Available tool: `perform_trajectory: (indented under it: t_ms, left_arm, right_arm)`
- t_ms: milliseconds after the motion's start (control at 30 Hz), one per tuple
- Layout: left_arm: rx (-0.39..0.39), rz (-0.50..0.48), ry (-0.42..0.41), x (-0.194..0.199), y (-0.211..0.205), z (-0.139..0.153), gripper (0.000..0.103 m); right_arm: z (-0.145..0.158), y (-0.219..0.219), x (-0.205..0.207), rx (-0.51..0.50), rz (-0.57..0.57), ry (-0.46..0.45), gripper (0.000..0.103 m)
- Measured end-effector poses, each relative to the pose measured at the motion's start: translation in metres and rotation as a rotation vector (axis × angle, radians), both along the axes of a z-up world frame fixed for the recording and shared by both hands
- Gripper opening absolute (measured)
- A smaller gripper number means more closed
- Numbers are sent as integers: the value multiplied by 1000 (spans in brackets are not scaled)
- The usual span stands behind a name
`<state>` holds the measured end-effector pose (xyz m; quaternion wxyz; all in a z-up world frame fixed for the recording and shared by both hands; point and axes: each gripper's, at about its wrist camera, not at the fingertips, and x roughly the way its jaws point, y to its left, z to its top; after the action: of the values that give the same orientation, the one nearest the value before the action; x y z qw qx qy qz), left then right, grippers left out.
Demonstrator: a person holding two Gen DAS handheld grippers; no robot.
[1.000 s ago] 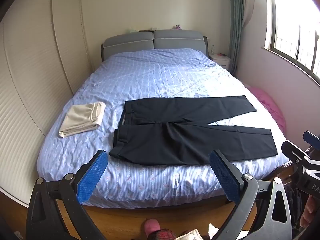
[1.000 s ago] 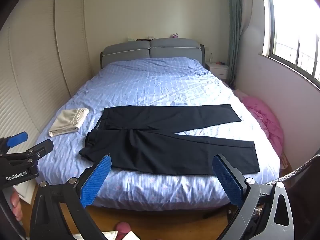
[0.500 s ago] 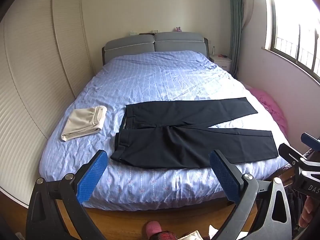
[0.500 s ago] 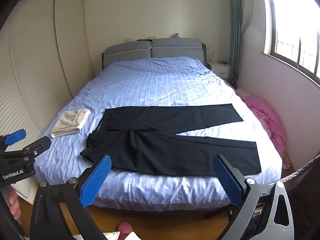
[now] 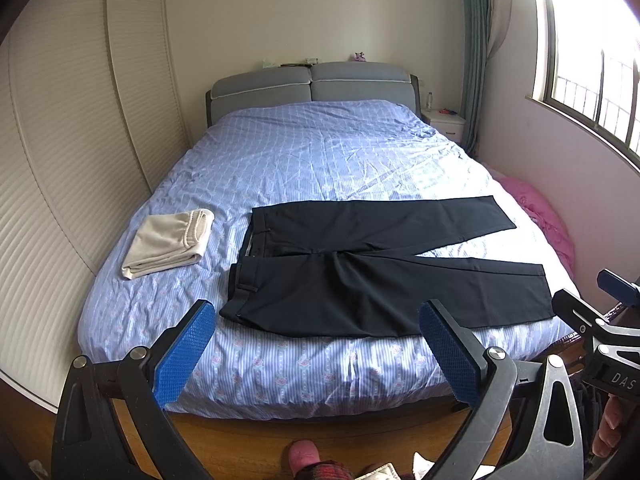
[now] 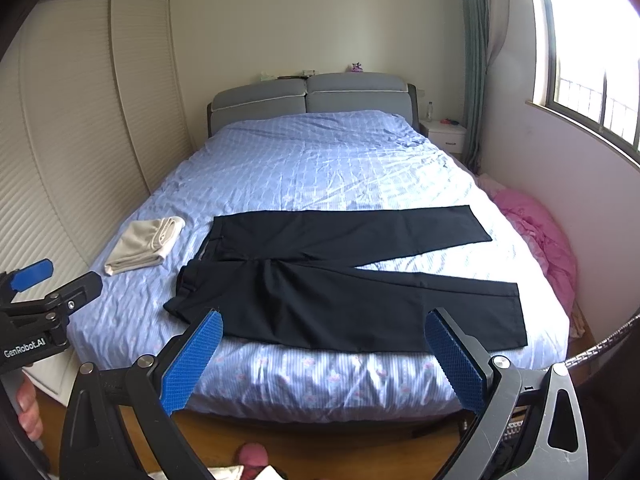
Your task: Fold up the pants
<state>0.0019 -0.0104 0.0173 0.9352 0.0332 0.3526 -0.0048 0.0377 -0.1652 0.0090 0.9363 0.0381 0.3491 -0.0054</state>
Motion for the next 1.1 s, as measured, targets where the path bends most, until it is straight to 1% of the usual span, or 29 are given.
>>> perform_trajectory:
  t_ms: [533, 1100]
  left_arm:
    - [9, 28, 6, 0, -1, 2, 103]
    - [10, 36, 19, 3, -3, 1, 103]
  right_arm:
    - [-2, 0, 6, 8, 20, 1, 102]
    - [-3, -5, 9, 19, 31, 10, 102]
